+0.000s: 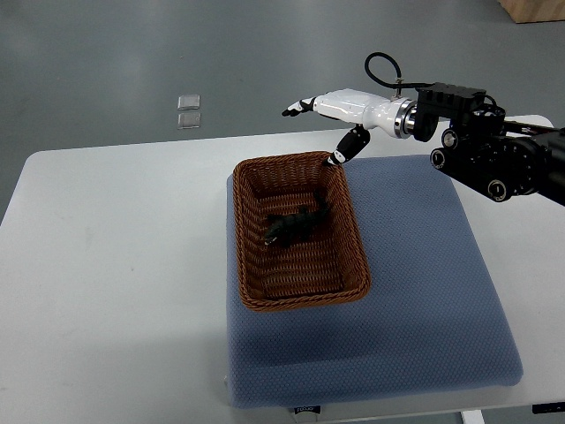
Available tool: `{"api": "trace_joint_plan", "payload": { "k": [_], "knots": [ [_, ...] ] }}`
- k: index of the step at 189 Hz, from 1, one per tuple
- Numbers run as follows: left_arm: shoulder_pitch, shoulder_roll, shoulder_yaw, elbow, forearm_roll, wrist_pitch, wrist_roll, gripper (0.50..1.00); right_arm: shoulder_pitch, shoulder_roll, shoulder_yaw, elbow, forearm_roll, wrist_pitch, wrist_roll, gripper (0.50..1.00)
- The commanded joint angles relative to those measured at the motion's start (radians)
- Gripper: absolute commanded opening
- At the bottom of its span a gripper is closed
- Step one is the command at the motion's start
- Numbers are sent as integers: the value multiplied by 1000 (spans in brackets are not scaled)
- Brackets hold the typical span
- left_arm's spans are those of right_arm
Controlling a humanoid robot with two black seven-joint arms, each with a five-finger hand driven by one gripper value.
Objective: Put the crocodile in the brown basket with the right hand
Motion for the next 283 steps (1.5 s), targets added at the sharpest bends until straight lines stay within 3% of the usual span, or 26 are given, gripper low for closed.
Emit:
{"api": "trace_joint_plan", "payload": {
  "k": [1, 25, 61, 141, 197, 252, 283],
  "knots": [
    [0, 0, 0, 0, 0, 0, 0, 1000, -40, -12, 57, -24, 114, 1, -39, 899],
    [0, 0, 0, 0, 0, 0, 0, 1000, -124, -15, 148, -36, 278, -11, -108, 899],
    [0, 0, 0, 0, 0, 0, 0, 1000, -240, -39, 294, -62, 537, -13, -158, 901],
    [0, 0, 0, 0, 0, 0, 0, 1000, -368, -90, 412, -82, 1048, -31, -208, 911],
    [0, 0, 0, 0, 0, 0, 0, 1000, -450, -25, 652, -68, 1013, -63, -280, 911],
    [0, 0, 0, 0, 0, 0, 0, 1000, -525, 56, 871, -57, 758, -68, -278, 913],
    [0, 0, 0, 0, 0, 0, 0, 1000, -530, 57, 886, -48, 752, -94, -270, 932]
  ]
}}
